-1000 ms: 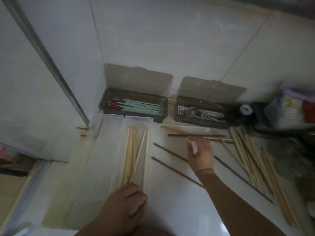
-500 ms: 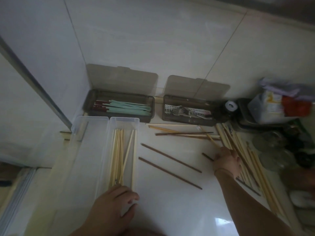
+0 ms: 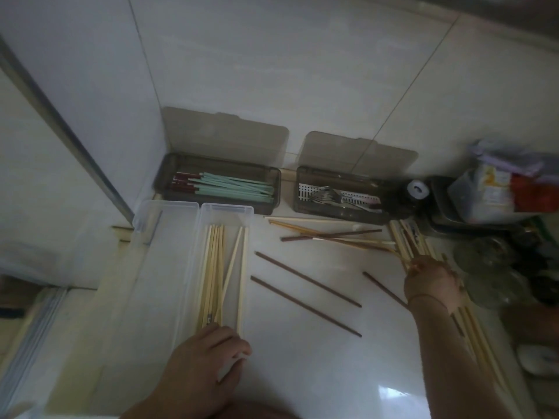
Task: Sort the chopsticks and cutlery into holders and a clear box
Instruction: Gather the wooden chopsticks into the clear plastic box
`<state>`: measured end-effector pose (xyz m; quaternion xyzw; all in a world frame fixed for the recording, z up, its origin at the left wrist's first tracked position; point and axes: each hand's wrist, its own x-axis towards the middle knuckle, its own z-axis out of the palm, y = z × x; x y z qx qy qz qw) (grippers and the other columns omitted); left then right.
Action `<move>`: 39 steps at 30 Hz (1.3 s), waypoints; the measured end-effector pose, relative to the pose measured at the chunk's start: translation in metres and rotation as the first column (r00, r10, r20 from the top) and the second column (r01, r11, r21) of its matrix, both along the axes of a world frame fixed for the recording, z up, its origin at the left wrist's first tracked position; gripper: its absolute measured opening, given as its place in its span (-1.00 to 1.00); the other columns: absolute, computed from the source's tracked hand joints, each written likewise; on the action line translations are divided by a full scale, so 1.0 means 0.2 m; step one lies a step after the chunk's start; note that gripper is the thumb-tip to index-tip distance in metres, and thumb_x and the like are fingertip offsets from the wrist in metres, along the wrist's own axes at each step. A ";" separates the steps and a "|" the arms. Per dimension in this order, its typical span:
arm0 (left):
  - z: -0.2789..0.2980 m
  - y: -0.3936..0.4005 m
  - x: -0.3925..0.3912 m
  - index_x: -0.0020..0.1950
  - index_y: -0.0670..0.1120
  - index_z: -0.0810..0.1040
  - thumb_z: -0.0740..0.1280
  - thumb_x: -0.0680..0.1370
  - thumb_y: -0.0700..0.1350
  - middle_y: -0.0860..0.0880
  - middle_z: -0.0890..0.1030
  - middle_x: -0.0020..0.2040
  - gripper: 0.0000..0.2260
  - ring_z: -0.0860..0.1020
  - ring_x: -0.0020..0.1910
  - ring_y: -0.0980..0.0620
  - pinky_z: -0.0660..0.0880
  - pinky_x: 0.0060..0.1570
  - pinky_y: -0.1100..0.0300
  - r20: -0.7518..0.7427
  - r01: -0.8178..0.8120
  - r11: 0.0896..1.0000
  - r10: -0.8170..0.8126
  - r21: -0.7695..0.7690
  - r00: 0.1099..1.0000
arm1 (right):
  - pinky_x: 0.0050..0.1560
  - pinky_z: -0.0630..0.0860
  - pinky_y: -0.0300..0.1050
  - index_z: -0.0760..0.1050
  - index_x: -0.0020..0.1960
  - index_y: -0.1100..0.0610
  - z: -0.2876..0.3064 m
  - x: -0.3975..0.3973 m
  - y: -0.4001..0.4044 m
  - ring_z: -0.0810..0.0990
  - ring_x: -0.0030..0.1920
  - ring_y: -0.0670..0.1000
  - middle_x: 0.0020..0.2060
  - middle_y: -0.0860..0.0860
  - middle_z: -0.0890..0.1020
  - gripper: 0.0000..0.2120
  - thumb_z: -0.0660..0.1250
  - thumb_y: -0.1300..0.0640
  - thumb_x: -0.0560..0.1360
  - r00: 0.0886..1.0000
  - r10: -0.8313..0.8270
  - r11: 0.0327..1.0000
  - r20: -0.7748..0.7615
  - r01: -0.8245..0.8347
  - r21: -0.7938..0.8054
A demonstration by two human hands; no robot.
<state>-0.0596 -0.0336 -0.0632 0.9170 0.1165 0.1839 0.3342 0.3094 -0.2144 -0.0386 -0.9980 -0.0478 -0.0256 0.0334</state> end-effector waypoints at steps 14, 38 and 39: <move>-0.01 -0.03 0.03 -0.11 0.02 0.61 0.45 0.40 -0.14 0.17 0.53 -0.06 -0.89 0.53 -0.14 0.13 0.50 -0.05 0.31 0.141 -0.013 0.999 0.017 -0.032 0.990 | -0.31 0.57 -0.09 0.46 -0.16 0.11 0.19 -0.65 0.42 0.56 -0.35 0.10 -0.33 0.12 0.54 -0.77 0.15 0.36 0.57 0.923 0.352 0.465 -0.154 -0.030 0.885; 0.07 0.01 -0.01 -0.23 -0.01 0.47 0.45 0.42 -0.11 0.06 0.54 -0.15 -0.84 0.49 -0.20 0.05 0.46 -0.24 0.22 0.209 -0.058 0.998 0.051 0.025 0.977 | 0.44 0.03 0.30 0.51 0.09 0.14 0.01 -1.12 0.73 0.46 0.18 0.20 -0.07 0.14 0.63 -0.77 0.18 0.08 0.52 0.213 0.921 0.231 -0.325 -0.973 0.017; 0.07 0.01 -0.01 -0.22 -0.01 0.49 0.45 0.42 -0.10 0.07 0.54 -0.13 -0.87 0.50 -0.19 0.06 0.47 -0.25 0.20 0.193 -0.066 0.997 0.059 0.031 0.979 | 0.43 0.10 0.29 0.52 0.07 0.13 0.00 -1.12 0.70 0.48 0.14 0.19 -0.10 0.14 0.63 -0.79 0.21 0.09 0.49 0.181 0.940 0.209 -0.289 -0.975 0.070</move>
